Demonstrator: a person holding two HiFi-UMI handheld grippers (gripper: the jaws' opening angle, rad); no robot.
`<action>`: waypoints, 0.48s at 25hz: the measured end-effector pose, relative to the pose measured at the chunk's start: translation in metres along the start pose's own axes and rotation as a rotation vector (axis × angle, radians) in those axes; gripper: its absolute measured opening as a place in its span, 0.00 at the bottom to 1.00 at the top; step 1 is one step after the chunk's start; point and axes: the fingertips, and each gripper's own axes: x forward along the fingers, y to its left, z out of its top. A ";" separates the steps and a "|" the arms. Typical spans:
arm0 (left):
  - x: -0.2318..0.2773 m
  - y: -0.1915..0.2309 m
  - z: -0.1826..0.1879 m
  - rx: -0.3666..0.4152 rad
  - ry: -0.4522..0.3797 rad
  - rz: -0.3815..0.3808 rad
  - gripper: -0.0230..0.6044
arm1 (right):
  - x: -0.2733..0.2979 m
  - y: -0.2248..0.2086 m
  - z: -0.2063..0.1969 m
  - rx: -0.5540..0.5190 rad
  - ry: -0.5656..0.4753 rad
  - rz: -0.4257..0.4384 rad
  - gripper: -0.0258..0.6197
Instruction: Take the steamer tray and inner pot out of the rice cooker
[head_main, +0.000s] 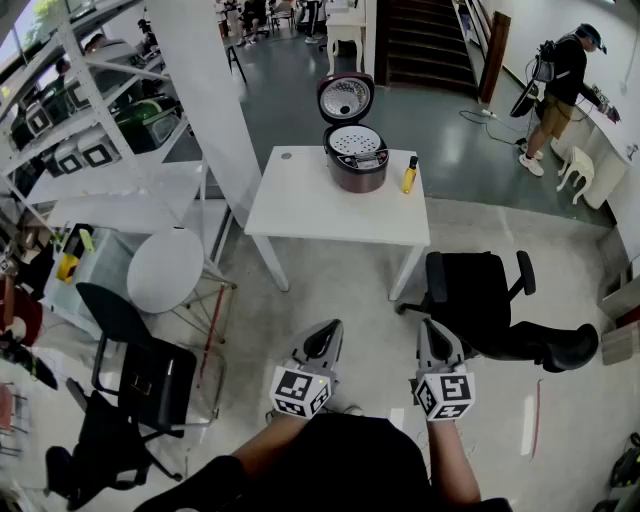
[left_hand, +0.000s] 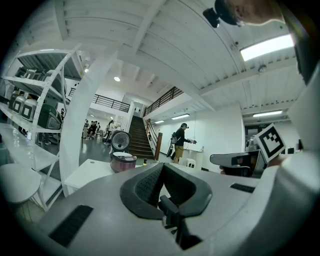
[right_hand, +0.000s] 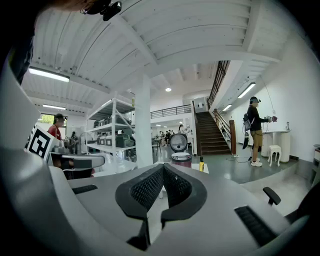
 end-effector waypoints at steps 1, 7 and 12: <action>0.000 -0.001 -0.001 -0.004 0.000 0.000 0.04 | 0.000 0.001 0.000 -0.006 -0.003 0.008 0.04; 0.002 0.002 -0.001 -0.009 -0.008 0.008 0.04 | 0.000 0.005 0.009 -0.041 -0.031 0.016 0.04; 0.005 0.001 0.002 0.000 -0.008 0.003 0.04 | -0.005 0.007 0.010 -0.061 -0.032 0.028 0.04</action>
